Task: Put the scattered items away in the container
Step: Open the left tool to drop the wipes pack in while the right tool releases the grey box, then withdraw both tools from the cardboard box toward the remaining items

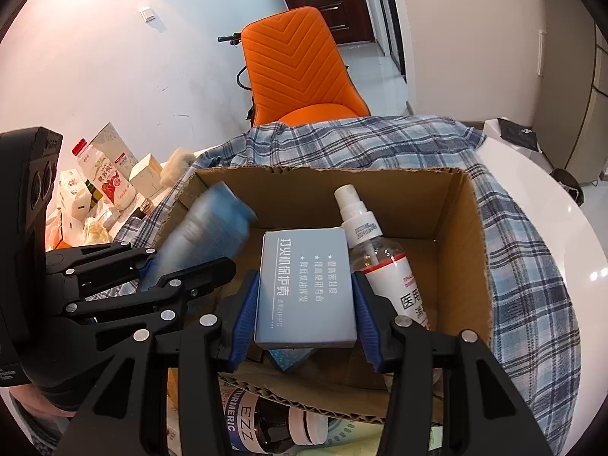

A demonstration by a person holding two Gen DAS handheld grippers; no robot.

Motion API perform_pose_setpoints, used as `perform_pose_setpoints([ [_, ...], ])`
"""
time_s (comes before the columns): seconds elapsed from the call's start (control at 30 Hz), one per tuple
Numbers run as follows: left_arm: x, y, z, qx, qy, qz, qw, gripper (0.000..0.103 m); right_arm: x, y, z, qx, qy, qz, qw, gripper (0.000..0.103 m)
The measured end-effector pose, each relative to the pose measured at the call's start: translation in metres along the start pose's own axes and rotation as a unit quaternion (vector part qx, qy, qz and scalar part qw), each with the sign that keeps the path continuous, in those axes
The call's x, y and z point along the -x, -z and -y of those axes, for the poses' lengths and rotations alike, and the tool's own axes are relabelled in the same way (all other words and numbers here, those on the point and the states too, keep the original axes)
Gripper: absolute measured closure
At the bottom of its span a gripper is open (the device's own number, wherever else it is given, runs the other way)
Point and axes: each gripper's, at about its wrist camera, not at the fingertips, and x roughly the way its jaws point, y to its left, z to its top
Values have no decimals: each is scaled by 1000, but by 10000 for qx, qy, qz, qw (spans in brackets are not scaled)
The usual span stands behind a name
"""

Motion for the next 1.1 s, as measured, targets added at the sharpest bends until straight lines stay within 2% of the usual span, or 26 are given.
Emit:
perform_pose_setpoints([
  [0.17, 4, -4, -4, 238, 120, 38, 9996, 64, 10, -3, 8, -109, -88, 206, 9997, 48],
  [0.23, 8, -5, -4, 250, 91, 124, 9996, 54, 13, -4, 10, -174, -124, 246, 9995, 48],
  [0.33, 11, -4, -1, 159, 73, 184, 9997, 49, 16, -3, 11, -163, -124, 270, 9994, 48],
  [0.53, 17, 2, 6, -3, -88, 227, 9997, 46, 21, 4, 11, -175, -208, 250, 9993, 48],
  [0.67, 30, 12, 8, -221, -114, 288, 9993, 36, 37, 11, 7, -30, -319, 341, 9989, 48],
  [0.77, 45, 20, 6, -169, -22, 439, 9989, 33, 50, 16, 3, 72, -370, 427, 9984, 48],
  [0.83, 56, 26, 5, -134, -18, 589, 9982, 25, 56, 20, 0, 105, -429, 442, 9980, 48],
  [0.93, 69, 35, 5, -89, 12, 725, 9973, 19, 64, 30, -7, 309, -509, 414, 9974, 47],
  [1.0, 75, 41, 6, -100, 81, 752, 9971, 19, 71, 40, -13, 510, -487, 466, 9964, 41],
  [1.07, 82, 48, 8, -146, 101, 802, 9966, 19, 78, 50, -18, 699, -452, 573, 9949, 27],
  [1.1, 85, 53, 9, -172, 66, 823, 9964, 19, 81, 55, -21, 776, -393, 640, 9942, 25],
])
